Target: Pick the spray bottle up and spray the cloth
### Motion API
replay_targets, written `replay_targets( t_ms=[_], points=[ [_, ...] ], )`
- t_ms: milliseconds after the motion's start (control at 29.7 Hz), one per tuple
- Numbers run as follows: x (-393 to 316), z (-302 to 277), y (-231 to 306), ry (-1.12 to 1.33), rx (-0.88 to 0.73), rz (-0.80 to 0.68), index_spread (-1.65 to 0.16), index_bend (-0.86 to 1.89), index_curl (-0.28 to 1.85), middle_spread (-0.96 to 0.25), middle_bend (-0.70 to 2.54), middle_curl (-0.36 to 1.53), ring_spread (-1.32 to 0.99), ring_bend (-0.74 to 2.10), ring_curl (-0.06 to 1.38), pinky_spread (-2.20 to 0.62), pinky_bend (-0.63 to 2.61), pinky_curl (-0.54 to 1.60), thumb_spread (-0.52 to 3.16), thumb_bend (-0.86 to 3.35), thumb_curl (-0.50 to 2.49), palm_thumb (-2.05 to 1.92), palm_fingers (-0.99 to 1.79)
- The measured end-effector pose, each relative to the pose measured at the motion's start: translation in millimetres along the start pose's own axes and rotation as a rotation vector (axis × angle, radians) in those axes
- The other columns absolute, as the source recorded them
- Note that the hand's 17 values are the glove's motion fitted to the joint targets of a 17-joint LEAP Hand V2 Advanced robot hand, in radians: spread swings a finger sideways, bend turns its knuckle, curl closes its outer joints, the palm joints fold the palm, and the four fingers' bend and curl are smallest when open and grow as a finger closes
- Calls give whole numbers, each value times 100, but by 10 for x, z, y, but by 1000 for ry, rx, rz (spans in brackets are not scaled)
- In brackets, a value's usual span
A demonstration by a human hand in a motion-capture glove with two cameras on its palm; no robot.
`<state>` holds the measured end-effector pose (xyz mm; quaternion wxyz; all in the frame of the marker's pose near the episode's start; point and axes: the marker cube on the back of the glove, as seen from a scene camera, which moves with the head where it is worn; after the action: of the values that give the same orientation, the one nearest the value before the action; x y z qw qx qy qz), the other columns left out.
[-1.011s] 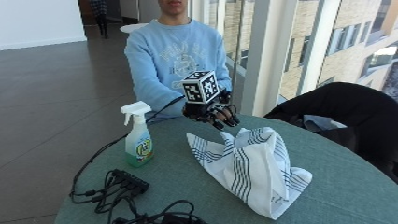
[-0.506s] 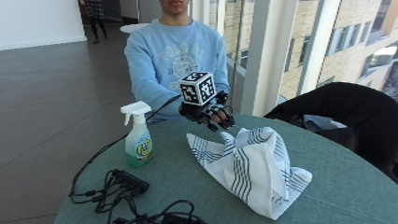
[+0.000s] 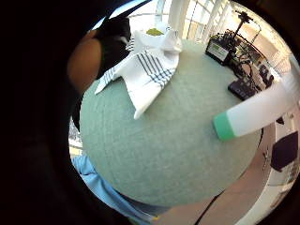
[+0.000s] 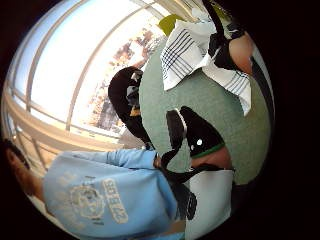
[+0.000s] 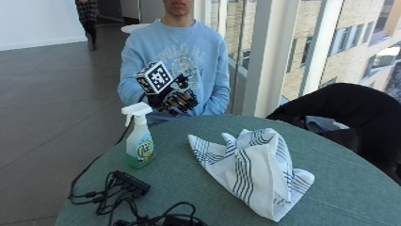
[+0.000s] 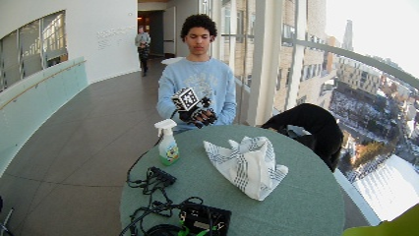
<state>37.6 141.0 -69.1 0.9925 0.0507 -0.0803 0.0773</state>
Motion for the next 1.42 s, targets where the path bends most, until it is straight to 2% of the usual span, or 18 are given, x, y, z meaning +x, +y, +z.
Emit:
replay_targets(
  t_ms=[169, 337, 506, 573, 674, 741, 1078, 1415],
  points=[
    [151, -122, 398, -54, 48, 92, -32, 44, 40, -6, 17, 30, 1, 18, 18, 22, 18, 29, 111, 8, 32, 67, 65],
    [308, -293, 529, -118, 162, 223, -32, 42, 40, -6, 17, 31, 1, 18, 19, 22, 19, 30, 112, 4, 32, 67, 65],
    [538, -522, 709, -197, 234, 268, -33, 36, 39, -6, 17, 31, 1, 20, 21, 22, 19, 30, 111, 2, 32, 68, 67],
    [703, -572, 691, -244, 320, 291, -33, 32, 38, -7, 20, 32, 0, 23, 22, 21, 18, 30, 111, 1, 33, 69, 71],
    [984, -566, 536, -303, 539, 312, -33, 27, 37, -8, 20, 33, -1, 26, 24, 21, 17, 30, 111, -1, 33, 69, 76],
    [1131, -548, 483, -346, 603, 349, -34, 25, 37, -8, 21, 34, -2, 26, 25, 20, 17, 30, 111, -1, 33, 69, 76],
    [1649, -341, 295, -530, 632, 558, -34, 15, 36, -8, 20, 36, -2, 24, 28, 20, 19, 31, 108, -2, 33, 69, 74],
    [1825, -166, 41, -531, 580, 605, -35, 15, 35, -7, 18, 37, -1, 18, 27, 20, 24, 34, 104, -3, 32, 67, 67]
  ],
)
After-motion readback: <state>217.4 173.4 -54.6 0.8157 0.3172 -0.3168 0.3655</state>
